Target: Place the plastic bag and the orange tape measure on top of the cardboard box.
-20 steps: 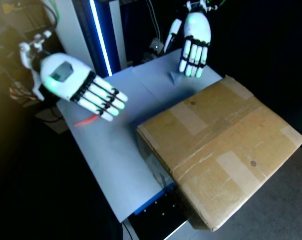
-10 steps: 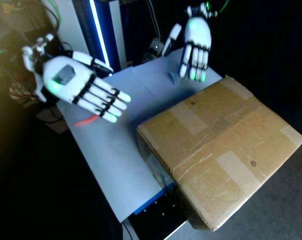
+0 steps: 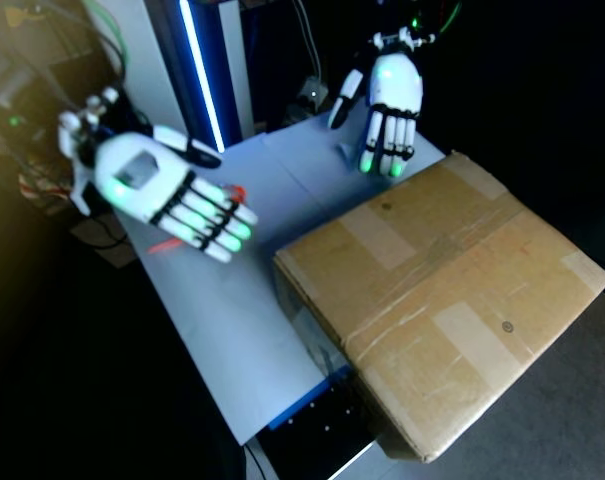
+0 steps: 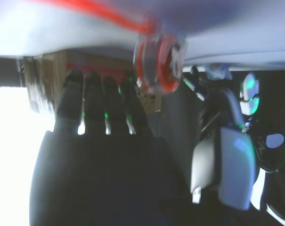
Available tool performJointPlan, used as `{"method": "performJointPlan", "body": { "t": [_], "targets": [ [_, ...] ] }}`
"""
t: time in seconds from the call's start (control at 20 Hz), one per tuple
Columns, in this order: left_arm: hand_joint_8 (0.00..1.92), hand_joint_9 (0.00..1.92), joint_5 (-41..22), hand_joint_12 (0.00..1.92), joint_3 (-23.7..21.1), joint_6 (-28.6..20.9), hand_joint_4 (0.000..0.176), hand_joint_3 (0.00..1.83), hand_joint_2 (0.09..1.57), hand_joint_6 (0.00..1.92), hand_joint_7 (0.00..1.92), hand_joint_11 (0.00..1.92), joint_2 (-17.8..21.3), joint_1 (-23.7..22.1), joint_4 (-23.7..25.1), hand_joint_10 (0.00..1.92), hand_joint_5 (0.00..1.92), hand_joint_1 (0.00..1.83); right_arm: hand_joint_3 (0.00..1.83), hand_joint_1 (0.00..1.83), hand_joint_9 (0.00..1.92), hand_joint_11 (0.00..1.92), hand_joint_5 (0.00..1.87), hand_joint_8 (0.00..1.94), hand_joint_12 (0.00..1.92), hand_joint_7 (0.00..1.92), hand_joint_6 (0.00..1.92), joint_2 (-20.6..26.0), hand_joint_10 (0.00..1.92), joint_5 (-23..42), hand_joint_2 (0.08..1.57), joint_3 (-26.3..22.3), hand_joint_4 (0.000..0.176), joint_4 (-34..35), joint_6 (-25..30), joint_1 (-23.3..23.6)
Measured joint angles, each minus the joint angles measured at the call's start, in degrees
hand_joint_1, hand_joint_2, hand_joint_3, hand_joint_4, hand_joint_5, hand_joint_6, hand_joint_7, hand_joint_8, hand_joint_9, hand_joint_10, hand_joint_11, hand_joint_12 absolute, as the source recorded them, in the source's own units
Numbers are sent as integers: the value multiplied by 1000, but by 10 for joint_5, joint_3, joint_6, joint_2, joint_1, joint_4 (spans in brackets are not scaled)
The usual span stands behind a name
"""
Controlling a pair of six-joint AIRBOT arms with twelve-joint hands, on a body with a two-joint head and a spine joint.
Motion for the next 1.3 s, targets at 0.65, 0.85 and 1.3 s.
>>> {"method": "performJointPlan", "body": {
  "t": [0.65,0.85,1.3],
  "targets": [
    [1356,596,20,1525,17,6,0,1,1277,1461,630,368,-30,5,-8,1438,703,1269,0,1342,705,509,858,1389,1643,717,1098,-45,1499,-1,1202,34,0,-8,-7,40],
    [1416,694,39,1628,19,-3,0,0,1261,1270,709,564,-31,9,-19,1674,629,1329,0,1477,763,585,619,1334,1807,658,1352,-45,1405,-12,1231,31,0,-21,-5,42],
    [1250,697,55,1802,18,-2,0,0,1221,1340,758,602,-31,17,-22,1386,679,1462,4,1364,845,756,812,1259,1770,823,1117,-38,1444,-1,1173,27,0,-24,-9,57]
  ]
}}
